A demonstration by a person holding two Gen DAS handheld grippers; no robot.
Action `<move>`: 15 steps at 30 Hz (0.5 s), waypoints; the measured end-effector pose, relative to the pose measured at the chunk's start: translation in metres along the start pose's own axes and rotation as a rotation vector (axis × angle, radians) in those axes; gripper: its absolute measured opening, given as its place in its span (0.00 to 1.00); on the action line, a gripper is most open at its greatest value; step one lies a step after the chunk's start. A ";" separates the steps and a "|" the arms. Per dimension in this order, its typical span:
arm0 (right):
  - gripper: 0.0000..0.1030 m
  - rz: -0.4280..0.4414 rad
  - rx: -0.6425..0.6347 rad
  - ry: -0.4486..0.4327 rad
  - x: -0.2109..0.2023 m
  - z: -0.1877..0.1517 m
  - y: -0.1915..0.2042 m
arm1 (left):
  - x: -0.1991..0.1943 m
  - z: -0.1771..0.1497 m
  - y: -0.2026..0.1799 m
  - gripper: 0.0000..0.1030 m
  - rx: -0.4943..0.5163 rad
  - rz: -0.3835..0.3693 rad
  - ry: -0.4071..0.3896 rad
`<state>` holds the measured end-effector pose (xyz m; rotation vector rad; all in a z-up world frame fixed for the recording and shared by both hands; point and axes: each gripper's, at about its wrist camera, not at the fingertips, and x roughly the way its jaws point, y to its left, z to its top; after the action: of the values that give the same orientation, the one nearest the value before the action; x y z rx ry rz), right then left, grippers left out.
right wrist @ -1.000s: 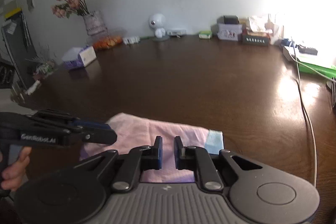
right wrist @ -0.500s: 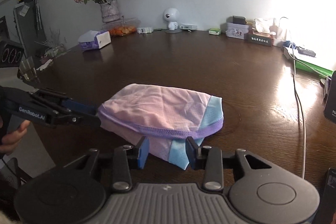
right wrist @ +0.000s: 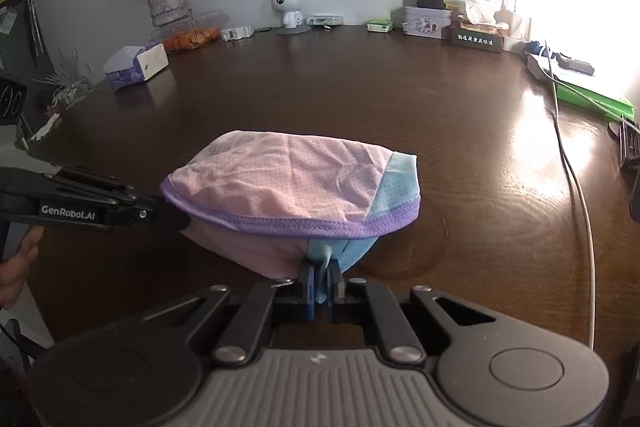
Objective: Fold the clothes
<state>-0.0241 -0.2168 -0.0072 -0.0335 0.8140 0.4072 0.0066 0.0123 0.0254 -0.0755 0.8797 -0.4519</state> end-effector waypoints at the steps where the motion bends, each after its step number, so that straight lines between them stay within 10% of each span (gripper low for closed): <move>1: 0.04 -0.010 -0.003 0.006 0.006 0.008 -0.001 | 0.006 0.008 0.004 0.04 0.000 0.002 0.002; 15: 0.04 -0.108 0.104 0.003 0.122 0.142 -0.069 | 0.122 0.147 0.049 0.04 0.011 0.060 -0.052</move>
<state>0.1751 -0.2133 -0.0047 0.0188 0.8310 0.2628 0.2023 -0.0111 0.0182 -0.0506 0.8260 -0.3965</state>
